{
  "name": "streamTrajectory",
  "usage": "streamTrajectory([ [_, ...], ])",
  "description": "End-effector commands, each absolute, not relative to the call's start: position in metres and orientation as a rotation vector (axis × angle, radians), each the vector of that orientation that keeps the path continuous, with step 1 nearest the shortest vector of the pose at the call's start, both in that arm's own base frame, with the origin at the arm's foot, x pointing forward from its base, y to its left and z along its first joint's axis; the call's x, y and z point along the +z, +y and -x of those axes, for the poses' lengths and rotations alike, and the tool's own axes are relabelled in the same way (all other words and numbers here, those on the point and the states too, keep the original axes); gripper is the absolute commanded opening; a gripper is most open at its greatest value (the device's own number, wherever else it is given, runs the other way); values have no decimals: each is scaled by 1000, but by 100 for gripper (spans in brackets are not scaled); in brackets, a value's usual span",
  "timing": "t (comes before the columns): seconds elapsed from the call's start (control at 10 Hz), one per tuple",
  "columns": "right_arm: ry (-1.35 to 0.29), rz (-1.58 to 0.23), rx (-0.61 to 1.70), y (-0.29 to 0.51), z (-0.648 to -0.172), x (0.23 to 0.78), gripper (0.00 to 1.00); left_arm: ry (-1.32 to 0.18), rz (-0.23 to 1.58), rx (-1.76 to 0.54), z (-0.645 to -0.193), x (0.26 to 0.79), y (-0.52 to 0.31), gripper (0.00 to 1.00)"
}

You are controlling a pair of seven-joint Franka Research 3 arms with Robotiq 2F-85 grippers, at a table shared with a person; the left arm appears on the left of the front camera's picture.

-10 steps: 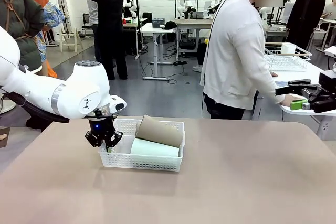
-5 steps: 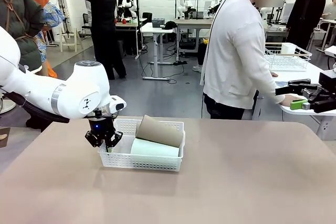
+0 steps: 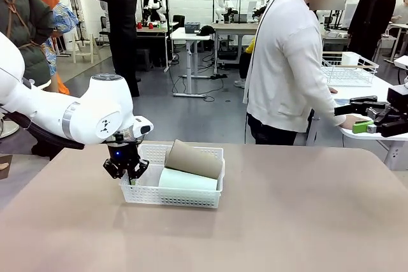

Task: Clean and organize the cups into the basket.
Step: Move the Organizing basket back to the left side of the table.

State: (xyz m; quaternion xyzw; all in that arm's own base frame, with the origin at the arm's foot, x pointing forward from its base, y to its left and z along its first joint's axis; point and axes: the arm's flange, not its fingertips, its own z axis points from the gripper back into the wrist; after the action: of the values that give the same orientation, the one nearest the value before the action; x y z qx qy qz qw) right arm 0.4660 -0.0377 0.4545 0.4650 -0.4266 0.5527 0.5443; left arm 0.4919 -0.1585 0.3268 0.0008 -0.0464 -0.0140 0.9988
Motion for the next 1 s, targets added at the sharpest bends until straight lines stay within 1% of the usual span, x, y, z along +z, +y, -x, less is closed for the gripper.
streamTrajectory([
  [0.0,-1008,-1108,1311,-35,-465,456,100,-91,-4,-30,-491,325,-159,0],
  [0.1,-1012,-1103,1311,-38,-466,454,100,-91,-4,-30,-491,325,-159,0],
  [0.3,-773,-1334,691,-56,-465,477,100,-91,-4,-30,-491,325,-159,0],
  [0.5,-552,-1399,209,-81,-464,482,100,-91,-4,-30,-491,325,-159,0],
  [0.6,-429,-1408,39,-94,-463,479,100,-91,-4,-30,-491,325,-159,0],
  [0.7,-349,-1362,-113,-111,-459,473,100,-91,-4,-30,-491,325,-159,0],
  [0.8,-307,-1328,-220,-132,-455,466,100,-91,-4,-30,-491,325,-159,0],
  [0.9,-250,-1342,-317,-156,-453,454,100,-91,-4,-30,-491,325,-159,0],
])
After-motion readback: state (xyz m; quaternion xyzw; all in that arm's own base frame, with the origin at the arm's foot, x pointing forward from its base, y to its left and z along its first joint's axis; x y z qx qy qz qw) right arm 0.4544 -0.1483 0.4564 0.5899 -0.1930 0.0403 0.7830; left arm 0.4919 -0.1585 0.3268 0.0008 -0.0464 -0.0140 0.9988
